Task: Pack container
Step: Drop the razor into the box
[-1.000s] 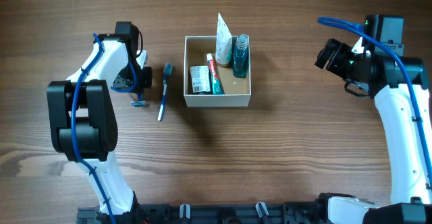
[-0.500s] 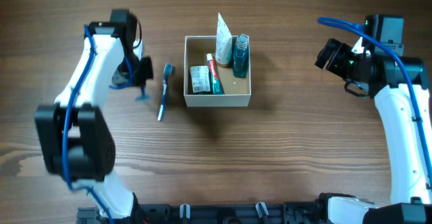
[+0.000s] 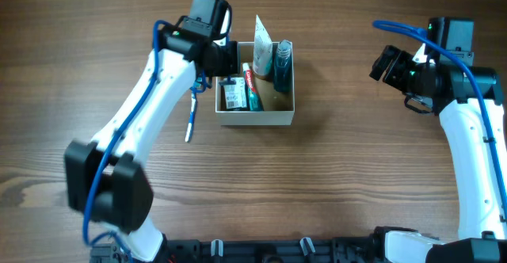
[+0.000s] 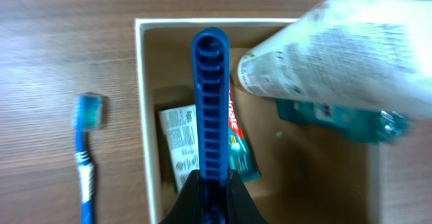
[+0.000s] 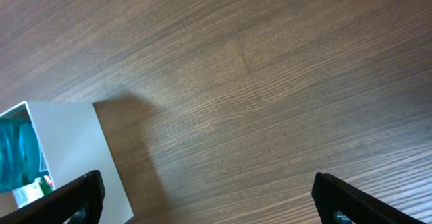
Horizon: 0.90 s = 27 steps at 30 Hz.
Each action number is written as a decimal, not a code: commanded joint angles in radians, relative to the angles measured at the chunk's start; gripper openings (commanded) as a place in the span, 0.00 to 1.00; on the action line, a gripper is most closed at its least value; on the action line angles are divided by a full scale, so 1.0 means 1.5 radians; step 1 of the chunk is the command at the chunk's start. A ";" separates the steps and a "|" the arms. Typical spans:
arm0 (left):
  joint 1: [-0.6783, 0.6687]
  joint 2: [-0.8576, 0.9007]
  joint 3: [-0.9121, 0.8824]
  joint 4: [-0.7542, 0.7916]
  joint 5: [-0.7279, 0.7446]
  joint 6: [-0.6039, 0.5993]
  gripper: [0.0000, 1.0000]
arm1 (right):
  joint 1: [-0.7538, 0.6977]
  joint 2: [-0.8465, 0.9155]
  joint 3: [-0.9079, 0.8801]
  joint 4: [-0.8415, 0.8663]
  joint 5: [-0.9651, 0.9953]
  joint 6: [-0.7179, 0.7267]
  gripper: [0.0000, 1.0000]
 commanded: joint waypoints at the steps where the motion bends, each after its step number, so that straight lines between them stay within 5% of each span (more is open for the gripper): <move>1: 0.003 0.065 0.000 0.018 0.062 -0.026 0.08 | -0.002 0.001 0.004 0.002 -0.004 -0.003 1.00; 4: 0.003 0.079 0.000 0.016 0.070 -0.026 0.30 | -0.002 0.001 0.004 0.002 -0.004 -0.003 1.00; 9: 0.006 0.049 0.009 -0.028 0.070 -0.025 0.51 | -0.002 0.001 0.004 0.002 -0.004 -0.003 1.00; 19: 0.067 -0.050 0.022 -0.170 -0.018 -0.021 0.62 | -0.002 0.001 0.004 0.002 -0.004 -0.003 1.00; 27: 0.114 -0.017 -0.018 -0.153 -0.050 0.102 0.66 | -0.002 0.001 0.004 0.002 -0.004 -0.003 1.00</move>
